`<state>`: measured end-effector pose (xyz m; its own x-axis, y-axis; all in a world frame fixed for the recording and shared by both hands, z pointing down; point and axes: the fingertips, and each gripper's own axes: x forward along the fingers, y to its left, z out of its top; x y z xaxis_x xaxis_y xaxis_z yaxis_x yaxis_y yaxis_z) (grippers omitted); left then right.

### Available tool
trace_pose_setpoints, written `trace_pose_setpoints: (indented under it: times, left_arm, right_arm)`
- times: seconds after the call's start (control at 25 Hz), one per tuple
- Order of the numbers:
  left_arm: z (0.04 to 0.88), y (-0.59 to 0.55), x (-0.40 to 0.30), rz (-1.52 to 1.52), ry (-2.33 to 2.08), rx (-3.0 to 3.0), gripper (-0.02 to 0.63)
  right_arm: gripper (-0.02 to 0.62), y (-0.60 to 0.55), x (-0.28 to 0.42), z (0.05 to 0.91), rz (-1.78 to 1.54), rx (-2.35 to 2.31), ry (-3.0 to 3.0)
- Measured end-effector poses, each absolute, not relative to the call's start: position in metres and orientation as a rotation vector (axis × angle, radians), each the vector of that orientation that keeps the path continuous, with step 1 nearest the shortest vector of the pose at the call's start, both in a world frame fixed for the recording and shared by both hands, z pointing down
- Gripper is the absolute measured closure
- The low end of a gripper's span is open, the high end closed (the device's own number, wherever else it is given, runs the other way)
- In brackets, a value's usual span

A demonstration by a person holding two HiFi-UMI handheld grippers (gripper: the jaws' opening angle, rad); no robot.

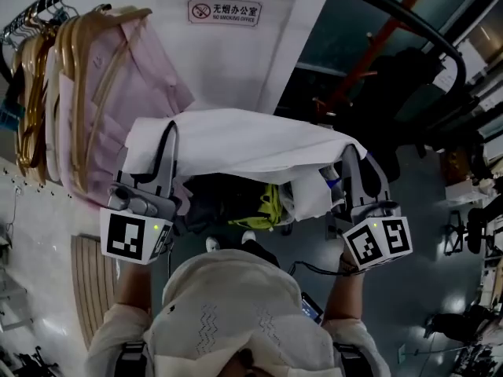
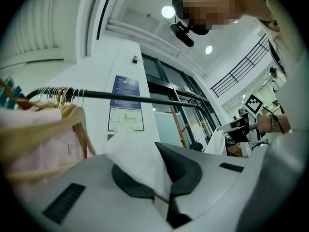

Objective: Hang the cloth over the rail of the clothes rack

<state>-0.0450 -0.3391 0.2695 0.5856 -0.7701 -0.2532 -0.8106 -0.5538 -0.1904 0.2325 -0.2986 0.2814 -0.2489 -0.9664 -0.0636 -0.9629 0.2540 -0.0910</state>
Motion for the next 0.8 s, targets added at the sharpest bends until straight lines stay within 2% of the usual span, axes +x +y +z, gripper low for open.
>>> trace_pose_setpoints:
  times: [0.32,0.6,0.8]
  left_arm:
    - [0.145,-0.343,-0.022,0.33,1.172,-2.307,0.591]
    - [0.079,-0.352,-0.034,0.22,1.336,-2.185,0.591]
    - [0.012,-0.349,-0.04,0.258,1.323,-2.051,0.591]
  right_arm:
    - [0.575,-0.329,0.247,0.149,0.31,-1.761,2.387]
    - [0.575,-0.32,0.24,0.072,0.578,-1.678,2.37]
    - [0.575,-0.318,0.235,0.004,0.798,-1.678,2.324]
